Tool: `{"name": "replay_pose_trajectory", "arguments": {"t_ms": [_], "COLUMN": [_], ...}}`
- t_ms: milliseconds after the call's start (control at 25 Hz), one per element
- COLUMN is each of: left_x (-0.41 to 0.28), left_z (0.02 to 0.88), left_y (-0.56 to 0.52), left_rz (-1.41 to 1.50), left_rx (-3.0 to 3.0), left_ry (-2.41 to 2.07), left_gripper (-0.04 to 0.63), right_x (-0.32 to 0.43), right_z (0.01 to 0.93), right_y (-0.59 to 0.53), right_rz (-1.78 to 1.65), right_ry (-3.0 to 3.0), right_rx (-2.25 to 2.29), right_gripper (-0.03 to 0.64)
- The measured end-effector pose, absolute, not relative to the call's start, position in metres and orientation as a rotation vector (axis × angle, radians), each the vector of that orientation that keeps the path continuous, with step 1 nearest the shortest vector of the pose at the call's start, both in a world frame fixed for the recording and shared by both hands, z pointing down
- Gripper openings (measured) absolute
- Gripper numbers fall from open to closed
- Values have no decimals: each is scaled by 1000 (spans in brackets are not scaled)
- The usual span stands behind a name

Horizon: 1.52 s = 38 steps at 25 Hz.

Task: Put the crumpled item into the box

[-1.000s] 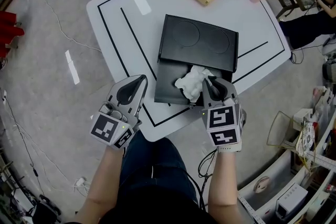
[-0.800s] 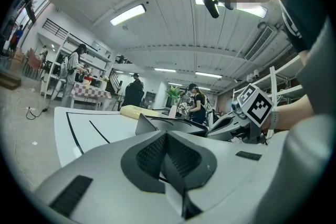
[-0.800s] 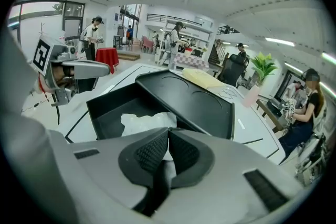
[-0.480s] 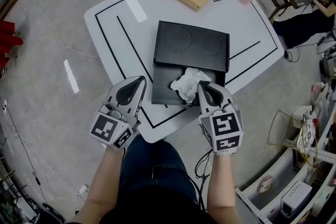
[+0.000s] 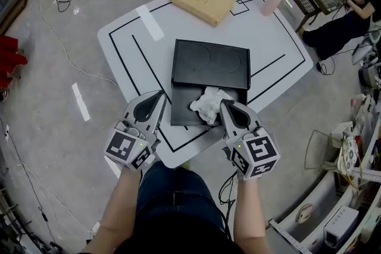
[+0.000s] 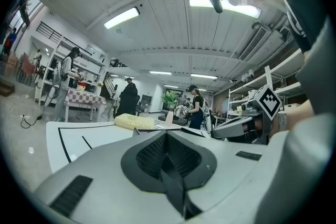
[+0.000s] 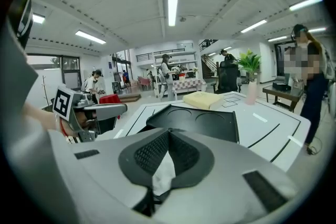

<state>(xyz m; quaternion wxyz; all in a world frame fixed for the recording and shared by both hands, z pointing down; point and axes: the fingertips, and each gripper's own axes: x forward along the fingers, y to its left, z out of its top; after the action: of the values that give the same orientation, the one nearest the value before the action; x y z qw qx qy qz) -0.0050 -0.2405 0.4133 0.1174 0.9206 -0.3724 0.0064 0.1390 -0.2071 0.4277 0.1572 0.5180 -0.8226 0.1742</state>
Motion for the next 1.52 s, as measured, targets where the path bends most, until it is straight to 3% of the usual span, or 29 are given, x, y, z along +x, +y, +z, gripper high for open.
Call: {"name": "replay_pose_trajectory", "arguments": {"t_ms": [1520], "left_x": [-9], "left_z": [318], "left_y": [-241], "left_rz": [-60], "left_rx": [2808], "left_ry": [-1062], "left_gripper": [2], "right_x": [151], "right_z": [306], "right_y": [-190], "right_rz": [334], "right_ry": [-2576], "right_rx": [1727], "right_gripper": [5]}}
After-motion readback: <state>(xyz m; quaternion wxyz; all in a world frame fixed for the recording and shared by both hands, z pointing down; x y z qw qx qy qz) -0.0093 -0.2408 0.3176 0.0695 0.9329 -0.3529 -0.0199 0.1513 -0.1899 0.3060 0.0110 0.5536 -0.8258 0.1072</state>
